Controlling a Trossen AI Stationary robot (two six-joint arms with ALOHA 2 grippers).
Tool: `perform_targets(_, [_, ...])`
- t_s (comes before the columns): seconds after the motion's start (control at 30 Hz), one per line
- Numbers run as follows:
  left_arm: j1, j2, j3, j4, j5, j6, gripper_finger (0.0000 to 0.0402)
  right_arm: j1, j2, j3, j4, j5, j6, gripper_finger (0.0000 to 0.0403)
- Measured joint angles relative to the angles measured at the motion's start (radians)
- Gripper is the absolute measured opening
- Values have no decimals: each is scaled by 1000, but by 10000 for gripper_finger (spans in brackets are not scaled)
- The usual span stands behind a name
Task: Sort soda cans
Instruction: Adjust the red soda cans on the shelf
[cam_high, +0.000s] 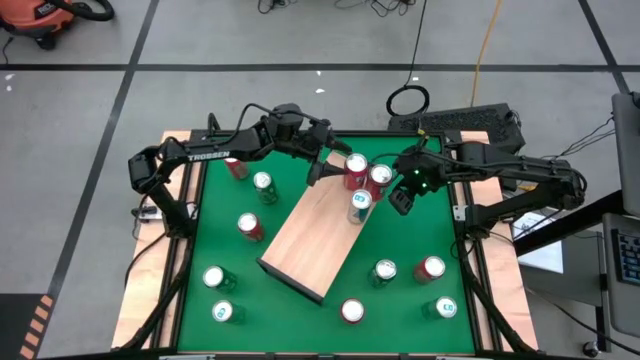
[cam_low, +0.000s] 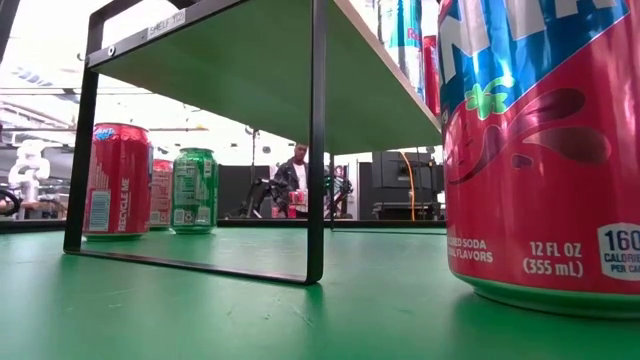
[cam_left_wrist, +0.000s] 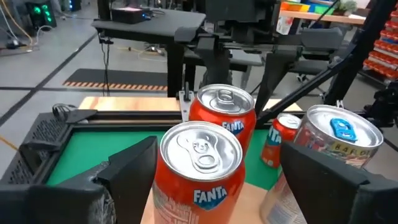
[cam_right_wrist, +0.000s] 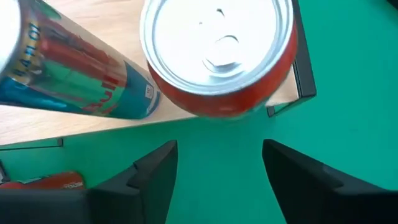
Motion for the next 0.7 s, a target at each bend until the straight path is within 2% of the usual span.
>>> perform_targets(0.27, [9,-44,0,-1,-80,-22,332,-1,5,0,25,68,-18,210])
perform_targets(0.7, [11,-47,0,-2,-97,-23,332,-1,19,0,69,74,-38,210])
